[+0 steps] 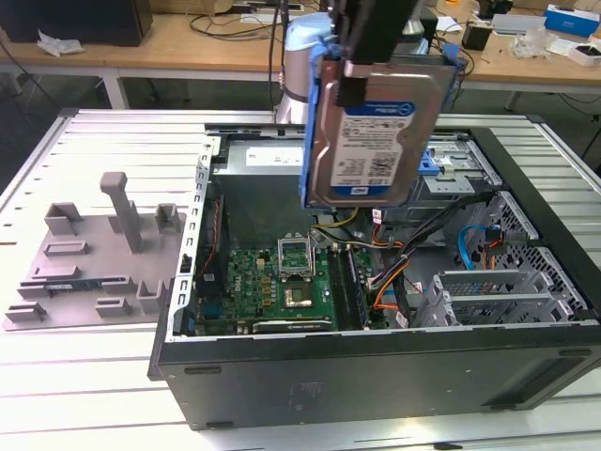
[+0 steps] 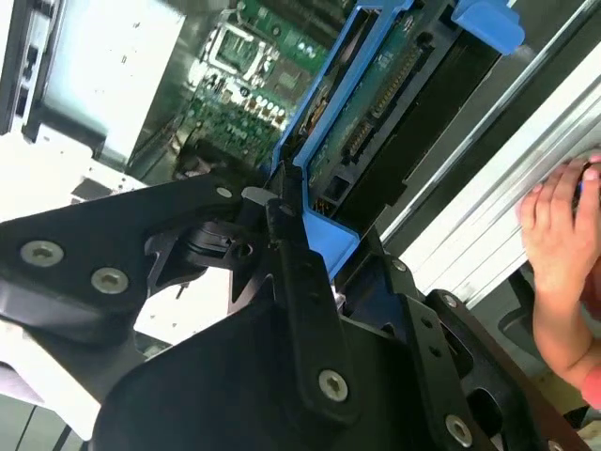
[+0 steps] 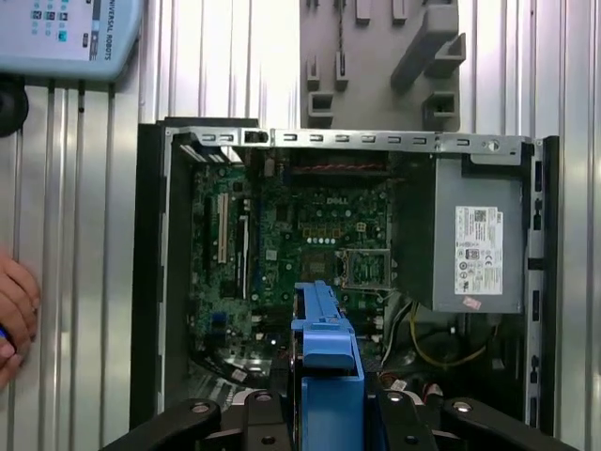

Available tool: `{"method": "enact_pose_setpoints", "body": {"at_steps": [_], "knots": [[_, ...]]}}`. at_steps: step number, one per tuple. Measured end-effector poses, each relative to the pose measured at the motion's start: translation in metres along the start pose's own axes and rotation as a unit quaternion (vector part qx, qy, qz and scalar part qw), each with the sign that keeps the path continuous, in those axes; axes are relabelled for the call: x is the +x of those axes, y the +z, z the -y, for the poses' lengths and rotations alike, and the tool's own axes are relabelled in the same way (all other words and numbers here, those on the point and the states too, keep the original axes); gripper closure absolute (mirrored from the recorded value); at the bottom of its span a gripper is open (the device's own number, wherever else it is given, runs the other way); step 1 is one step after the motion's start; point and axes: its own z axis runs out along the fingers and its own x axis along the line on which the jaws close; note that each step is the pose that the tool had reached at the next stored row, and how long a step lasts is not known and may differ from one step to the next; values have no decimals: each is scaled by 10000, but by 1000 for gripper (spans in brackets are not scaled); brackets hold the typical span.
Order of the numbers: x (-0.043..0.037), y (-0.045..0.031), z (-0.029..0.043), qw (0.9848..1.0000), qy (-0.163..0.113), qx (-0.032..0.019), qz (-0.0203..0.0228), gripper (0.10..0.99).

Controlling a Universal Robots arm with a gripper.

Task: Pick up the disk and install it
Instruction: 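Pick up the disk, then insert the disk into the insertion slot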

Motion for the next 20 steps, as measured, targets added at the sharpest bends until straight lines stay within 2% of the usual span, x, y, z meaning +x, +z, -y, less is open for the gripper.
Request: {"method": "enact_pose_setpoints", "body": {"at_steps": [10, 12, 20], "knots": [[87, -10, 494, 10000, 1, 0, 0, 718], [101, -10, 525, 10000, 1, 0, 0, 718], [108, -9, 528, 10000, 3, 0, 0, 718]]}}
